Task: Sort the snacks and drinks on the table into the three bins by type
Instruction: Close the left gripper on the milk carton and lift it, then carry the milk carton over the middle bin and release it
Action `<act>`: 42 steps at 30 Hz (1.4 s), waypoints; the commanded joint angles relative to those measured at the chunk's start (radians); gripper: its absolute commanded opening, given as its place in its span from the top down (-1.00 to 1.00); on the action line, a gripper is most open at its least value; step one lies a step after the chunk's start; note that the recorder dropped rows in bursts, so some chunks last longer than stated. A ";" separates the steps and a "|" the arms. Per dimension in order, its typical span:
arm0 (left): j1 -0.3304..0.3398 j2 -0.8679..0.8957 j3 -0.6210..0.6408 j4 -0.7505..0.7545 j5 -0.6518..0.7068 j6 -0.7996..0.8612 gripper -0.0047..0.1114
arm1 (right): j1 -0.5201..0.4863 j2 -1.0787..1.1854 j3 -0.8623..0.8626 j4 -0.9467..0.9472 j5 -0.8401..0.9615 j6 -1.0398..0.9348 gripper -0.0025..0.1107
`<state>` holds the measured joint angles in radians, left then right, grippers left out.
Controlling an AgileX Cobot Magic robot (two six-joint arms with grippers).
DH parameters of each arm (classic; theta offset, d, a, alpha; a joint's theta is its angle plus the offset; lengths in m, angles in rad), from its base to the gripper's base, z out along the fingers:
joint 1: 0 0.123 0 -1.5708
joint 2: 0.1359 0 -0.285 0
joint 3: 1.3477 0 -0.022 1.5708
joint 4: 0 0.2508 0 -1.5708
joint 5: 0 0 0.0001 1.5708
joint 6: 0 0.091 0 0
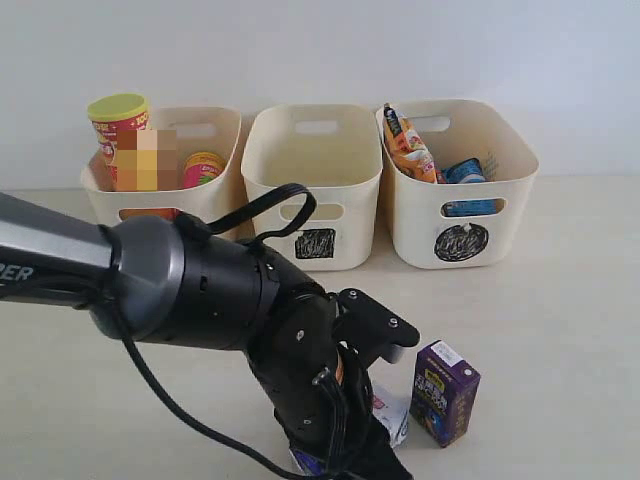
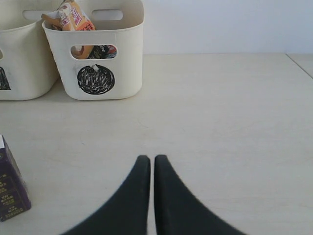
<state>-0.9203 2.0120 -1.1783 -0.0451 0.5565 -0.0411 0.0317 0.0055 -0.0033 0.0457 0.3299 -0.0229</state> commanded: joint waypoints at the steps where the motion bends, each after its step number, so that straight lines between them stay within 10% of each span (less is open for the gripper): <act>1: -0.007 -0.006 0.003 0.032 -0.015 -0.040 0.85 | -0.002 -0.005 0.003 -0.005 -0.005 -0.002 0.96; 20: 0.017 -0.225 -0.151 0.276 0.094 -0.180 0.85 | -0.002 -0.005 0.003 -0.005 -0.005 -0.002 0.96; 42: 0.297 0.068 -0.635 0.334 -0.097 -0.190 0.85 | -0.002 -0.005 0.003 -0.005 -0.005 -0.002 0.96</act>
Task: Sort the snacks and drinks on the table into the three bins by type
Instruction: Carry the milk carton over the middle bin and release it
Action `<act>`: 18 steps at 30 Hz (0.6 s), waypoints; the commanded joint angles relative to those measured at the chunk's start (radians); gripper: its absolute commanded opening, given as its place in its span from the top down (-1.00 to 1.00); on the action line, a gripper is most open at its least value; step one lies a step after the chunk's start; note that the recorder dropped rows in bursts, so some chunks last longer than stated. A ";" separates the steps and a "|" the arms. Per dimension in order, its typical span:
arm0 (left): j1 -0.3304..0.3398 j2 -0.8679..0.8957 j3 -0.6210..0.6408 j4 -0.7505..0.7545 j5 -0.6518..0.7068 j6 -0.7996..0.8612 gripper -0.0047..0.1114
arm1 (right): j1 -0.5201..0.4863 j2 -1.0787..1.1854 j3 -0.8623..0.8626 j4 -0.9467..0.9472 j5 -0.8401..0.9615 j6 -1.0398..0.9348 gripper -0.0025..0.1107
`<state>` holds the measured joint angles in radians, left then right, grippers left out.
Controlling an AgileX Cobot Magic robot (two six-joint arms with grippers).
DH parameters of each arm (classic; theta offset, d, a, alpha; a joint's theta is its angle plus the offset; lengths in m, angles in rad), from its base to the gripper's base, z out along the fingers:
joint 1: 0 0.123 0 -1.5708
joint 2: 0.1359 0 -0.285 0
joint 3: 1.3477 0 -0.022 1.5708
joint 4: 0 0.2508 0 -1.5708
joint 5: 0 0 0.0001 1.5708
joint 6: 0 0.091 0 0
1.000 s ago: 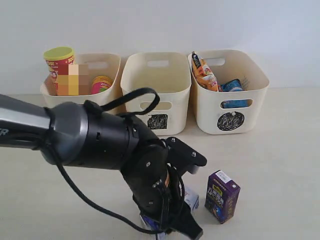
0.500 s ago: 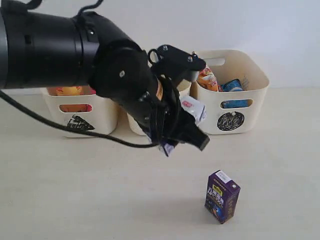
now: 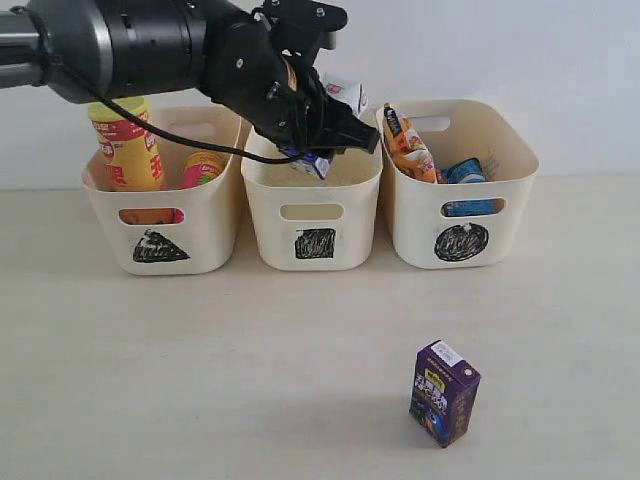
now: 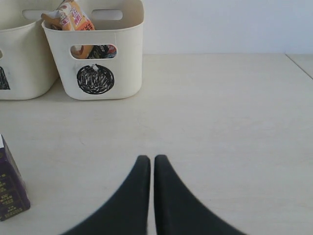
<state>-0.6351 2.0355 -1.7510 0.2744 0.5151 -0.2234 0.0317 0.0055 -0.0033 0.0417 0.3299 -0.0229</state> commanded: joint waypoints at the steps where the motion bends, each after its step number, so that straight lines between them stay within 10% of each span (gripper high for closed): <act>1: 0.011 0.064 -0.085 0.025 -0.066 -0.008 0.85 | -0.002 -0.005 0.003 -0.001 -0.005 -0.002 0.96; 18: 0.036 0.170 -0.171 0.065 -0.108 -0.008 0.71 | -0.002 -0.005 0.003 0.005 -0.012 -0.002 0.96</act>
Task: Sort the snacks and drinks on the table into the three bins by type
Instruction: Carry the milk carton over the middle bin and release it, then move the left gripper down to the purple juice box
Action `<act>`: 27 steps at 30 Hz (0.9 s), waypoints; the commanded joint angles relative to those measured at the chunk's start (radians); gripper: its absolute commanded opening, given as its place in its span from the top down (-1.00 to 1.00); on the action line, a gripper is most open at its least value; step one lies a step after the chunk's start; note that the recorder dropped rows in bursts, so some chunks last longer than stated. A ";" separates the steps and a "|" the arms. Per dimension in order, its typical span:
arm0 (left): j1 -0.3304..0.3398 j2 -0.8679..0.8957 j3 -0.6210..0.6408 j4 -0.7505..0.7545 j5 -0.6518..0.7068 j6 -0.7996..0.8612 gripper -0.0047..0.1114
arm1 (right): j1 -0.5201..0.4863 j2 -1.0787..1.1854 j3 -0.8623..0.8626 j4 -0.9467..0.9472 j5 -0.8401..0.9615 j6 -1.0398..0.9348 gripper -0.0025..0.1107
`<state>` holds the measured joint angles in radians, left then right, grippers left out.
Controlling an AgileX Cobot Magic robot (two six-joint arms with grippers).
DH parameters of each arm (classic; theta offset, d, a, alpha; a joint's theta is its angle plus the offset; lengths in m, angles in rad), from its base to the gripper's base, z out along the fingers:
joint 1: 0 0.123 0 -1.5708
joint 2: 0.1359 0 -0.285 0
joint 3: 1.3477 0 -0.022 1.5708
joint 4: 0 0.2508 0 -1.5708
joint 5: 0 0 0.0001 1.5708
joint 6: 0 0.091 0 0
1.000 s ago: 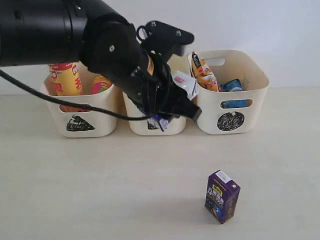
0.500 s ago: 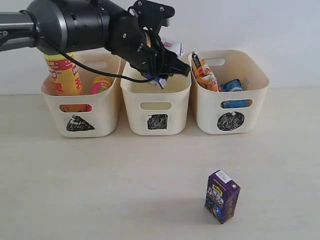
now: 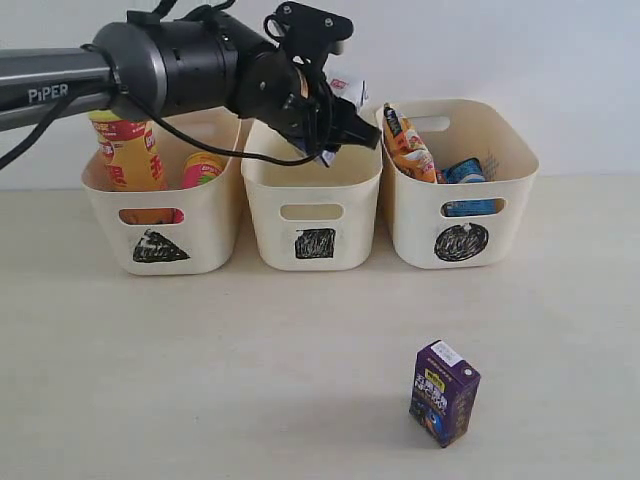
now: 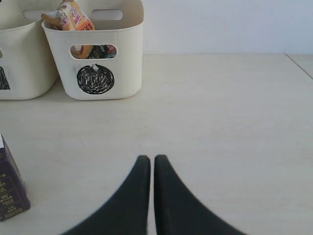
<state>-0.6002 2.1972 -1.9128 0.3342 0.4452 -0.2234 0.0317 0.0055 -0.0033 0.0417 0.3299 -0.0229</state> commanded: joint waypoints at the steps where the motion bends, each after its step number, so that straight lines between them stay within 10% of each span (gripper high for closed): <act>1: 0.003 0.014 -0.009 0.005 -0.038 -0.008 0.61 | -0.002 -0.005 0.003 0.005 -0.008 -0.002 0.96; 11: 0.022 0.028 -0.009 0.003 -0.038 -0.015 -0.34 | -0.002 -0.005 0.003 0.005 -0.008 -0.002 0.96; 27: 0.022 -0.025 -0.009 0.002 0.159 0.073 -0.24 | -0.002 -0.005 0.003 0.005 -0.008 -0.002 0.96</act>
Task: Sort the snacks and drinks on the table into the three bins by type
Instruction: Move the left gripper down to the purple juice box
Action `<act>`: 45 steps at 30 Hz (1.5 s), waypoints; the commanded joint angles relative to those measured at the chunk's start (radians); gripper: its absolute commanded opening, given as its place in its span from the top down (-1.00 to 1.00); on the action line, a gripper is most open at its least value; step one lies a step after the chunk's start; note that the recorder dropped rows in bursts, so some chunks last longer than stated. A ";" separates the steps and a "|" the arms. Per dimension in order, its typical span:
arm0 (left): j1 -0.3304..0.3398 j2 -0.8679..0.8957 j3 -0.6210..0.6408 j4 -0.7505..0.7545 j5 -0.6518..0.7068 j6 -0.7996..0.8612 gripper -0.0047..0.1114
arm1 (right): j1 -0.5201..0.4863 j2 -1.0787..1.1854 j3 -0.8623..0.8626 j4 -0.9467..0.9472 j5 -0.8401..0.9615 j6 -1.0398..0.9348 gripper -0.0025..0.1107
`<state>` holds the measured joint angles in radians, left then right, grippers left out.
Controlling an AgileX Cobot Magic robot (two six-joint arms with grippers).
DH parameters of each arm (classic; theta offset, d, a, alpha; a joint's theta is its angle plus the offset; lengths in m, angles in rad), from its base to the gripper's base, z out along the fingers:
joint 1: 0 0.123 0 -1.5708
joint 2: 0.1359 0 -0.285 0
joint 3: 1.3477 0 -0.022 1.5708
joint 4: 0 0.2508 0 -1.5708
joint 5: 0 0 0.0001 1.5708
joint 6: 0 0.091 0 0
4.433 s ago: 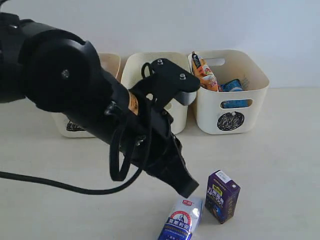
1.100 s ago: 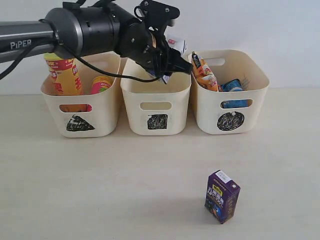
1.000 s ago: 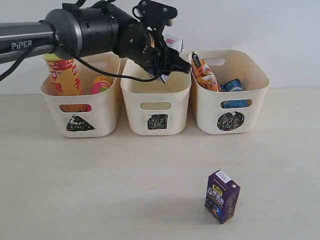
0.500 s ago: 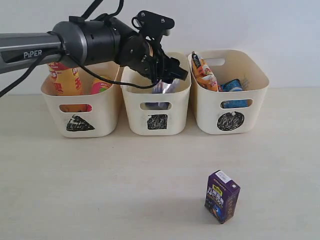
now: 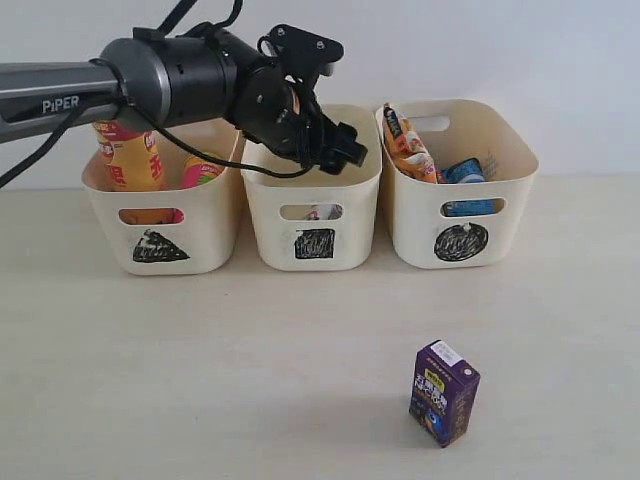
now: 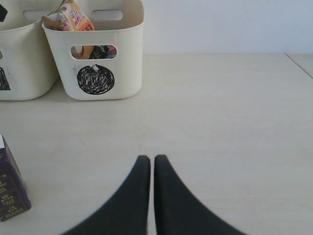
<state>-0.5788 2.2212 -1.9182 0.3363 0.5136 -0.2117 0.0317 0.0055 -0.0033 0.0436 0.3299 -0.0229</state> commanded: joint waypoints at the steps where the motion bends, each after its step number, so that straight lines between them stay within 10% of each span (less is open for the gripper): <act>1: 0.000 -0.059 -0.004 -0.006 0.114 0.092 -0.17 | -0.002 -0.005 0.003 0.003 -0.008 -0.002 0.96; 7: 0.000 -0.153 0.027 -0.024 0.261 0.261 0.78 | -0.002 -0.005 0.003 0.003 -0.008 -0.002 0.96; 10: 0.000 -0.202 0.072 -0.080 0.269 0.334 0.85 | -0.002 -0.005 0.003 0.003 -0.008 -0.002 0.96; 24: -0.004 -0.353 0.224 -0.726 0.480 1.119 0.85 | -0.002 -0.005 0.003 0.003 -0.008 -0.002 0.96; 38: -0.154 -0.349 0.230 -0.833 0.688 1.642 0.84 | -0.002 -0.005 0.003 0.003 -0.008 -0.002 0.96; 45: -0.233 -0.345 0.230 -0.840 0.686 1.843 -0.04 | -0.002 -0.005 0.003 0.003 -0.008 -0.002 0.96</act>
<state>-0.7867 1.8777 -1.6920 -0.4866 1.1954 1.5765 0.0317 0.0055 -0.0033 0.0436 0.3299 -0.0229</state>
